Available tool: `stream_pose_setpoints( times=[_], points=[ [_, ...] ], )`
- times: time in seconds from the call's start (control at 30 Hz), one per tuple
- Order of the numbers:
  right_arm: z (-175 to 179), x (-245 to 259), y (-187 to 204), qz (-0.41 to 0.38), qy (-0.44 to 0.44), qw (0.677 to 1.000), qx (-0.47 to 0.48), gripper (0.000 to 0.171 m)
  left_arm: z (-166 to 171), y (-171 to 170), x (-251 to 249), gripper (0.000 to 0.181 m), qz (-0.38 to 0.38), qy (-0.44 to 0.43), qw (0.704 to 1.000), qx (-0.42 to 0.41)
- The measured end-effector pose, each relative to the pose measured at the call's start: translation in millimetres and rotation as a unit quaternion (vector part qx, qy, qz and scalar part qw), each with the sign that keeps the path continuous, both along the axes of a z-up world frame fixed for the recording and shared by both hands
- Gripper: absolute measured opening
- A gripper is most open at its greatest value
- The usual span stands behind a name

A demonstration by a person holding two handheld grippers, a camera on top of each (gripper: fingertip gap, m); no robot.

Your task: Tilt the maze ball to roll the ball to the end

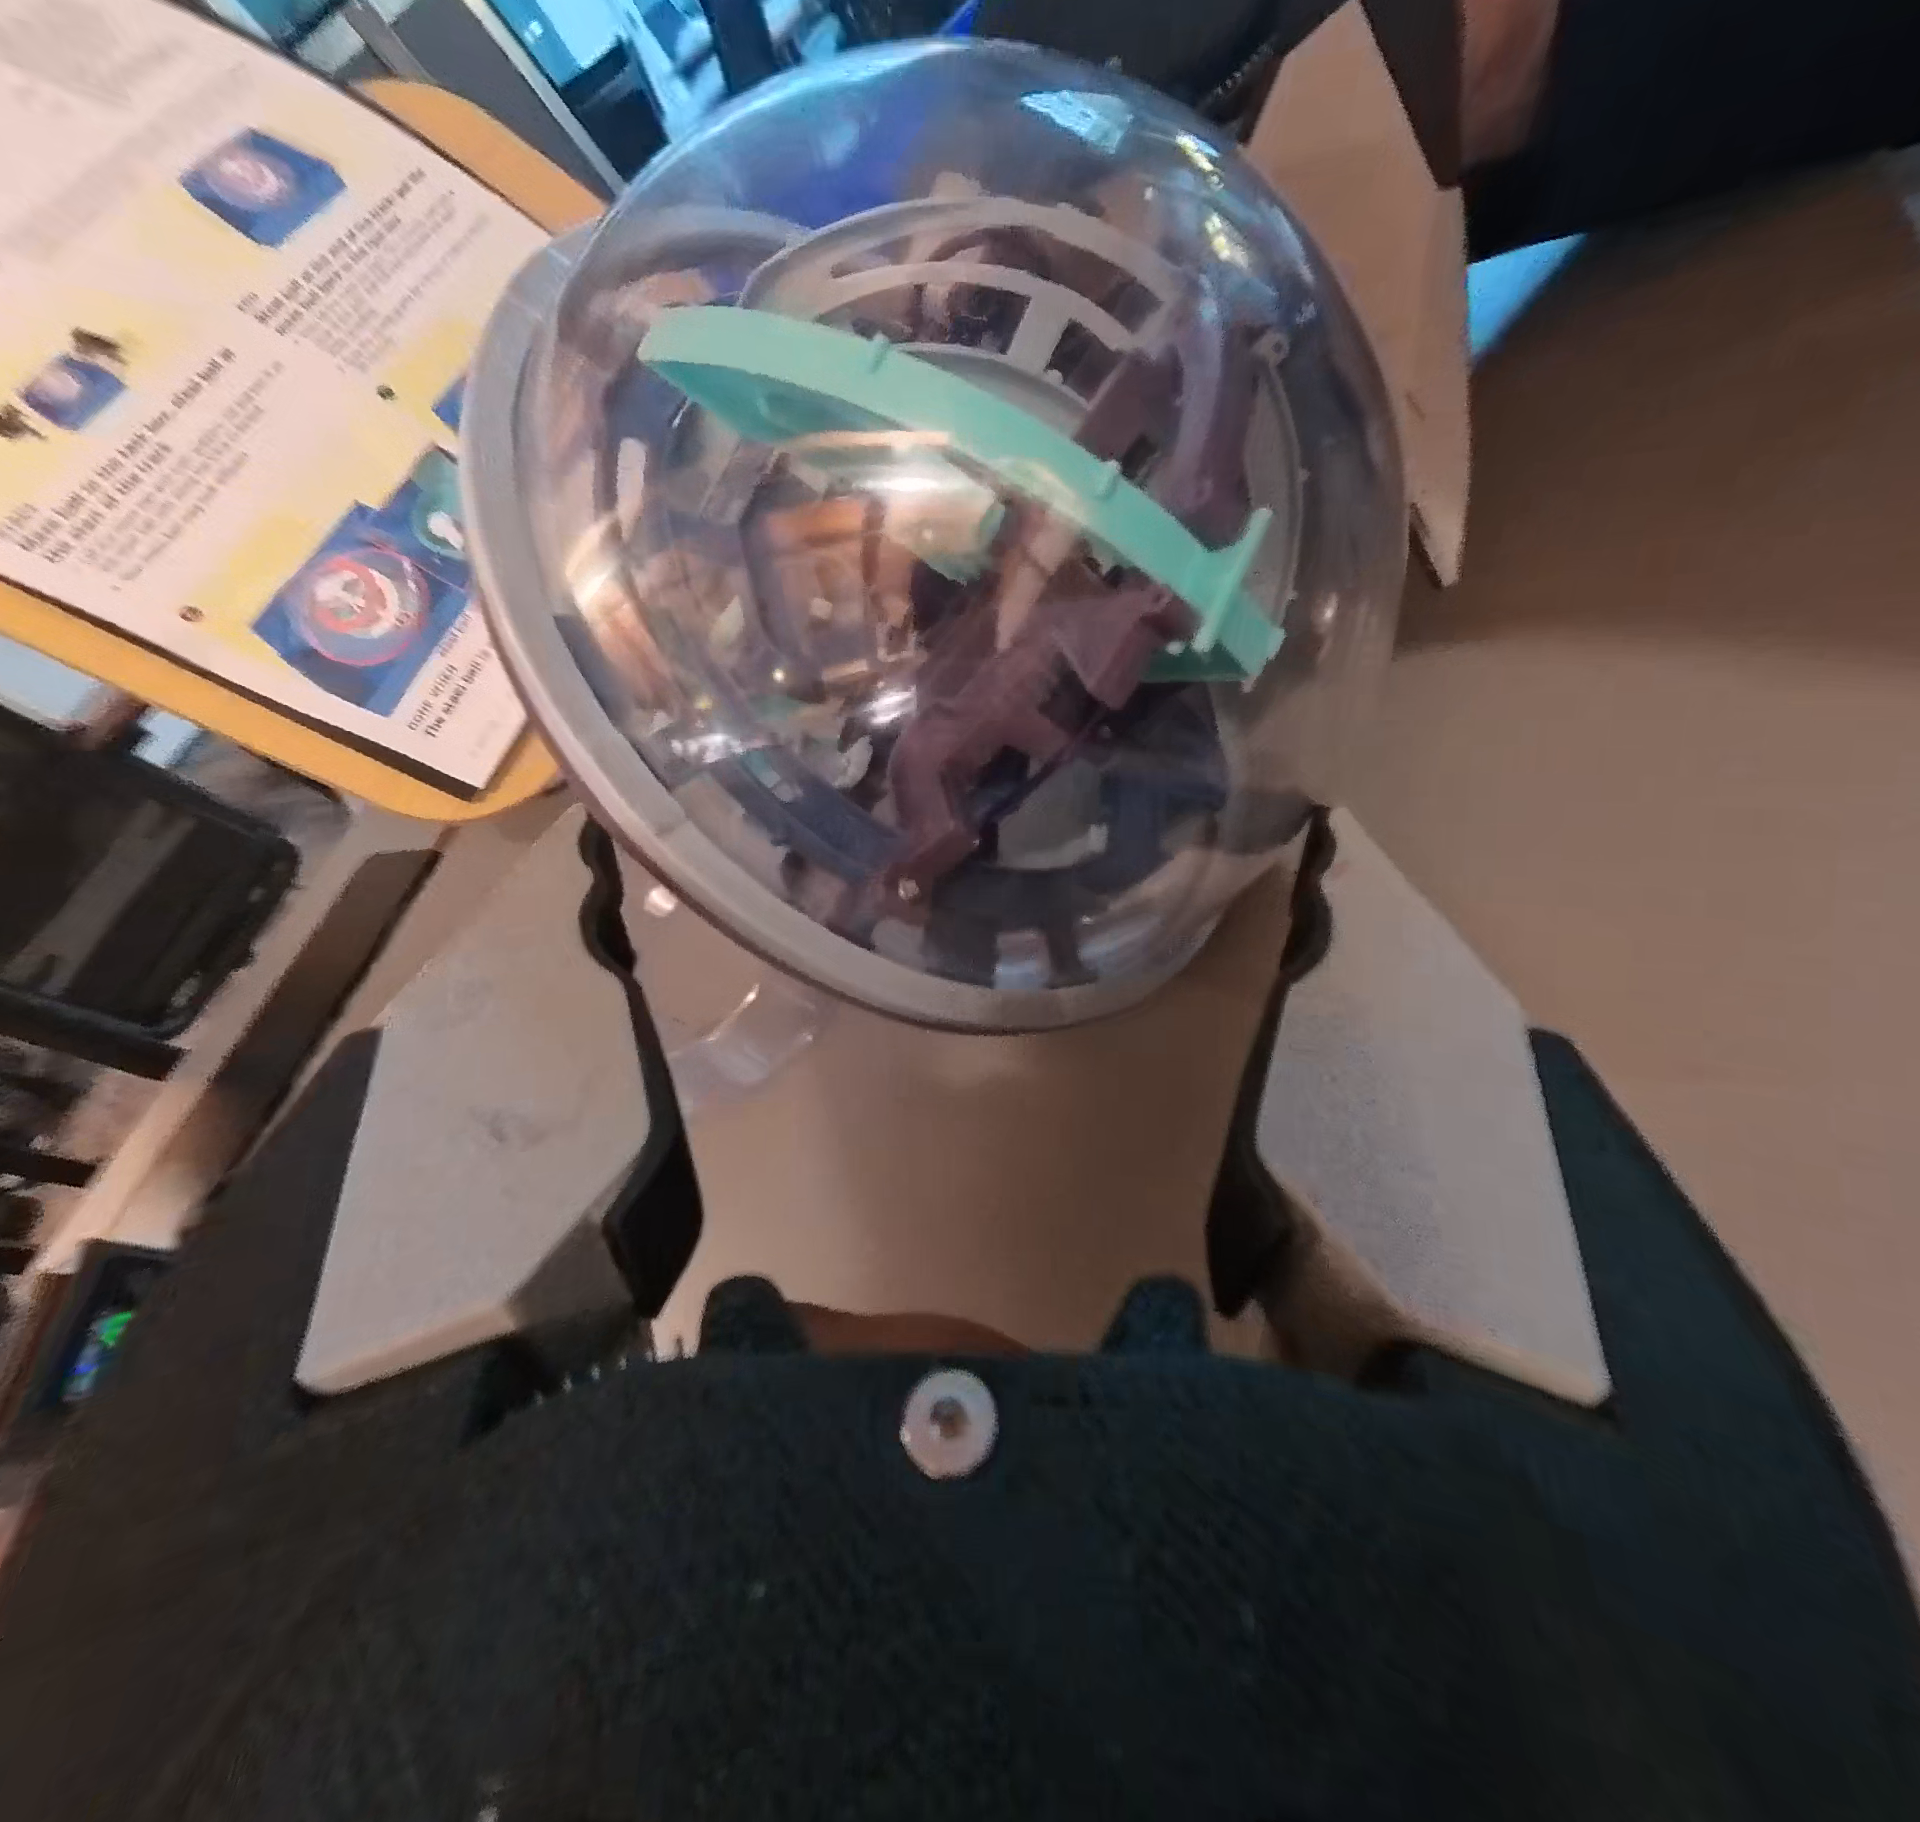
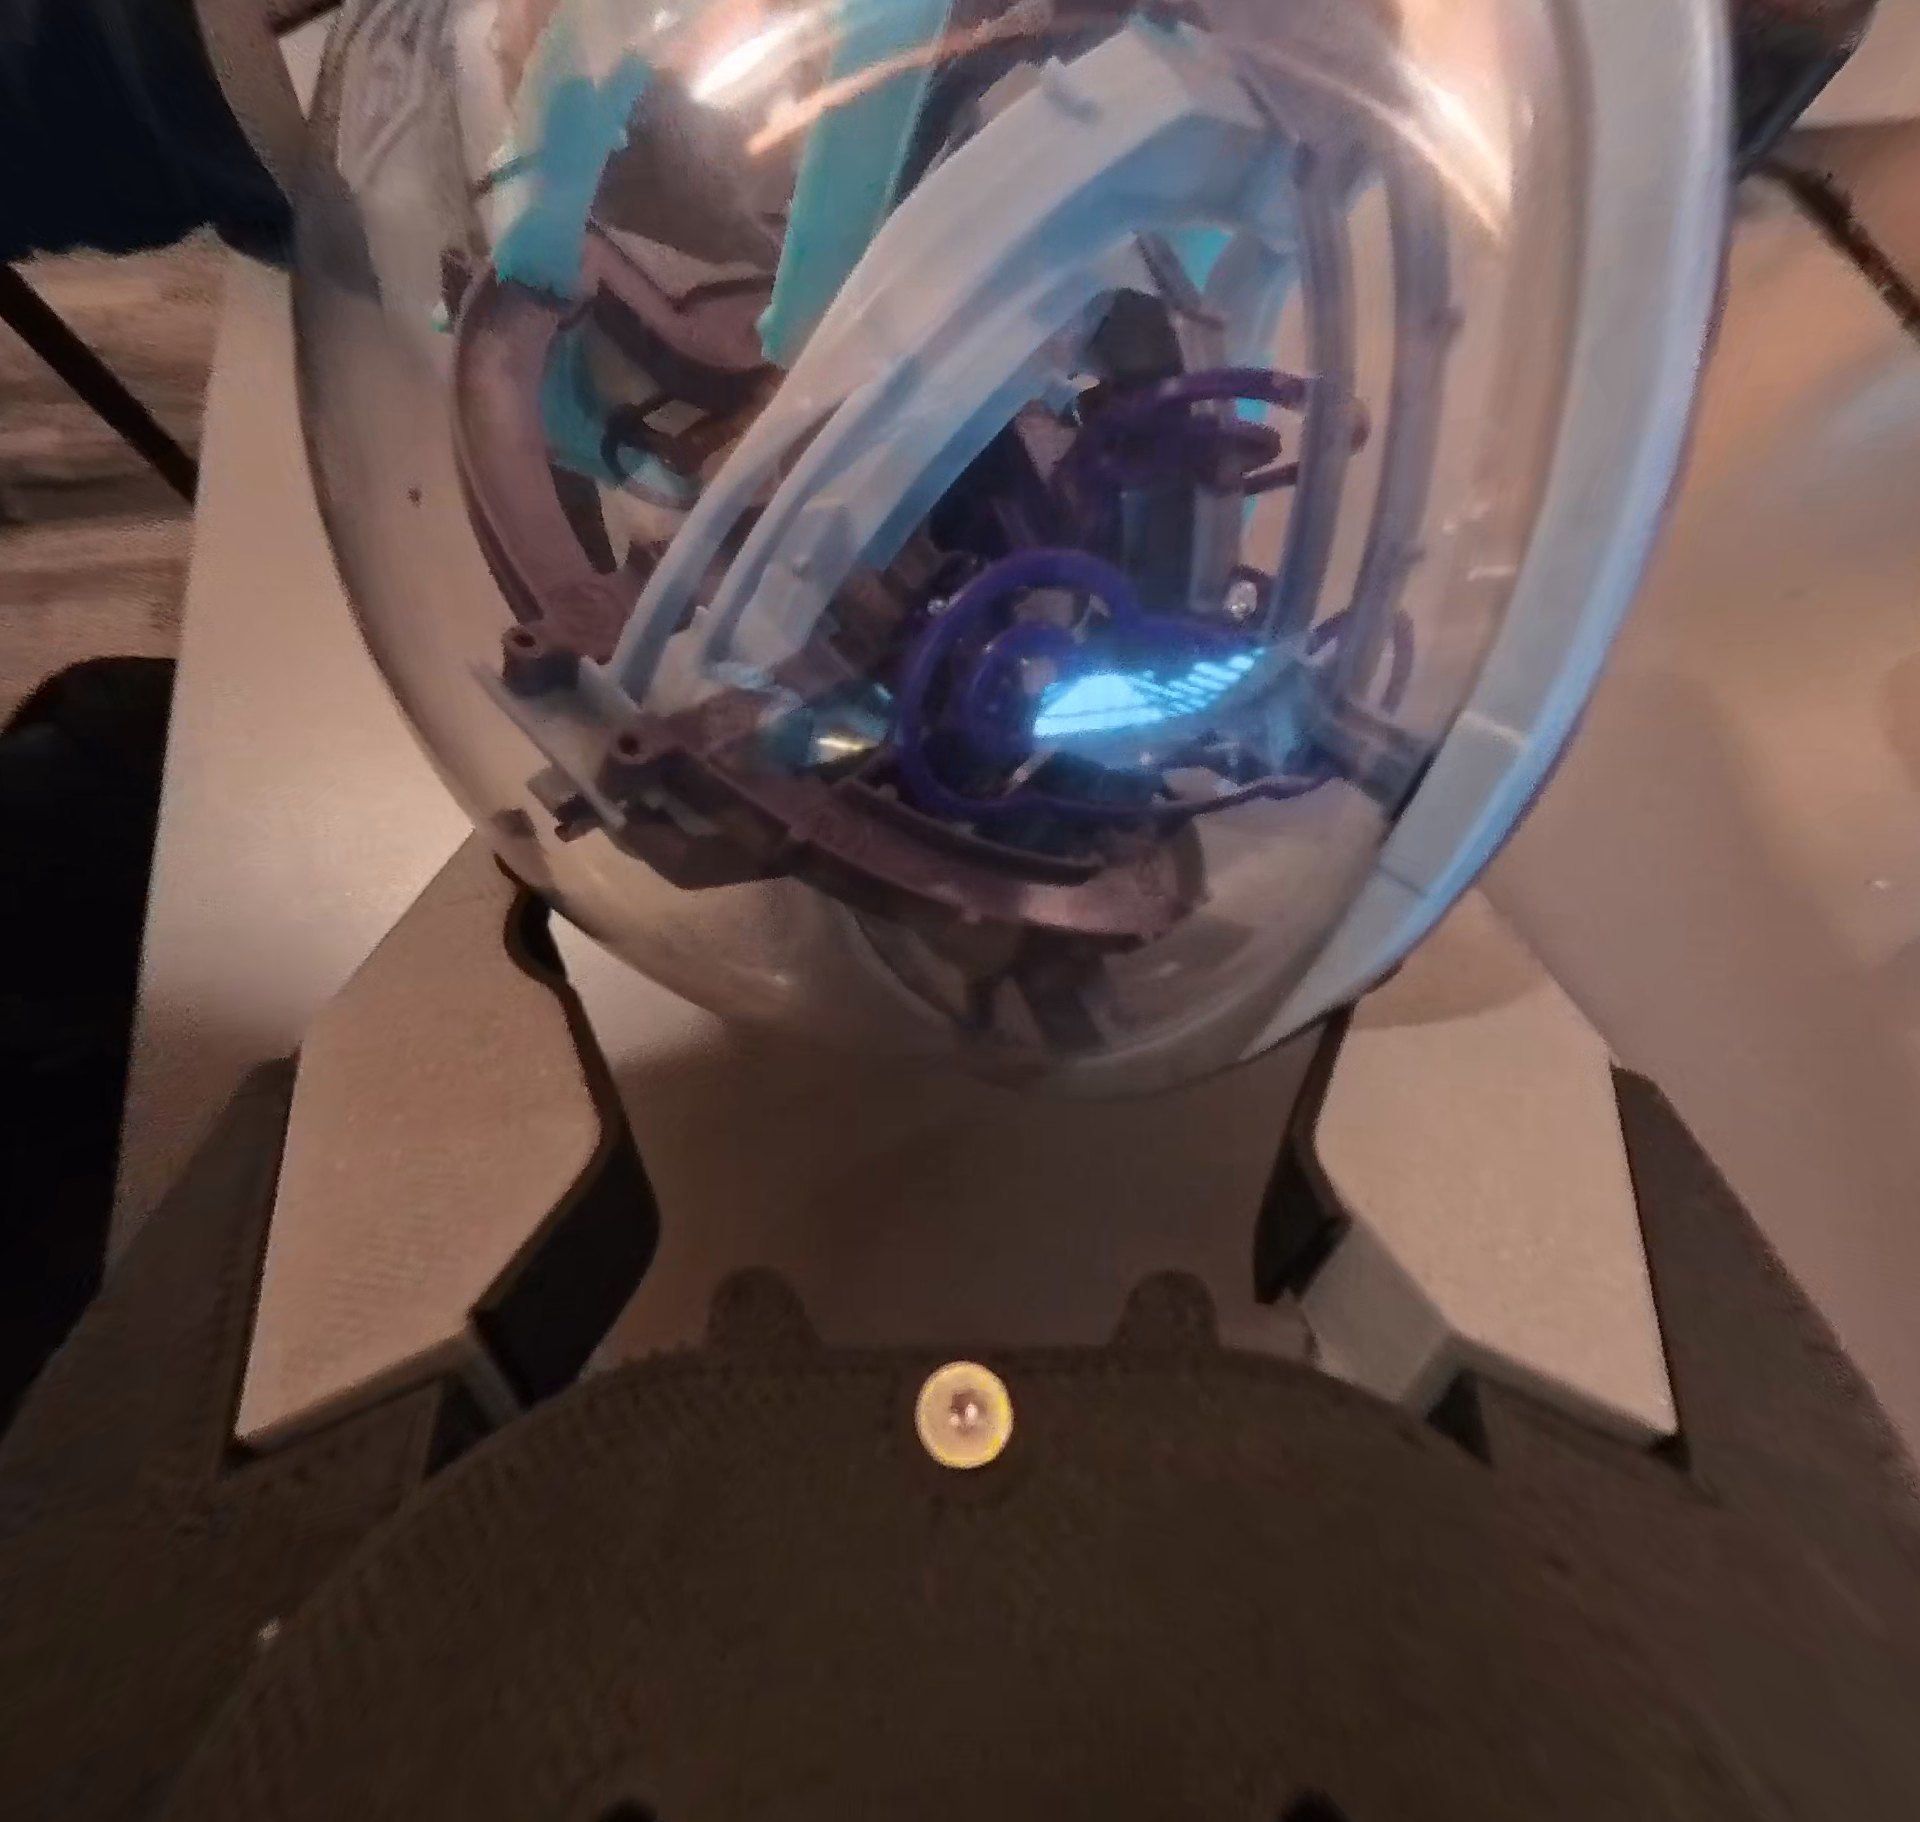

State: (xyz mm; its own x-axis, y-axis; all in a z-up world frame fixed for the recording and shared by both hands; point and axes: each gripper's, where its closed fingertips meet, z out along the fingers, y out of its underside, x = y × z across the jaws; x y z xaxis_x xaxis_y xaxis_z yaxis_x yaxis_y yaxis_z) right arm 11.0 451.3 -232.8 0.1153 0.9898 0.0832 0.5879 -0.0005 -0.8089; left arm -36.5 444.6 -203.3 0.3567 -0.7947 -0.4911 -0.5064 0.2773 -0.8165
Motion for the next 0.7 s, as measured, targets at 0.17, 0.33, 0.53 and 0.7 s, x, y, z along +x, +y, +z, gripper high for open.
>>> stream_pose_setpoints(
  times=[0.17, 0.33, 0.53, 0.7],
  points=[
    [21.9, 0.8, 7.8, -0.009, 0.012, 0.995, 0.095, 0.15, 20.3, 3.7, 1.8, 0.127, 0.015, 0.03, 0.996, 0.083],
    [86.4, 1.9, 11.4, -0.025, 0.038, 0.974, 0.224, 0.15, 85.1, 1.6, 3.5, 0.127, 0.022, 0.076, 0.975, 0.208],
    [196.1, 20.1, 5.3, -0.05, 0.008, 0.939, 0.339, 0.149, 188.2, -6.2, 19.2, 0.127, 0.011, 0.051, 0.947, 0.317],
    [266.4, 22.8, -3.6, -0.053, -0.004, 0.897, 0.439, 0.15, 251.7, -16.4, 20.0, 0.127, 0.036, 0.044, 0.911, 0.408]
  ],
)
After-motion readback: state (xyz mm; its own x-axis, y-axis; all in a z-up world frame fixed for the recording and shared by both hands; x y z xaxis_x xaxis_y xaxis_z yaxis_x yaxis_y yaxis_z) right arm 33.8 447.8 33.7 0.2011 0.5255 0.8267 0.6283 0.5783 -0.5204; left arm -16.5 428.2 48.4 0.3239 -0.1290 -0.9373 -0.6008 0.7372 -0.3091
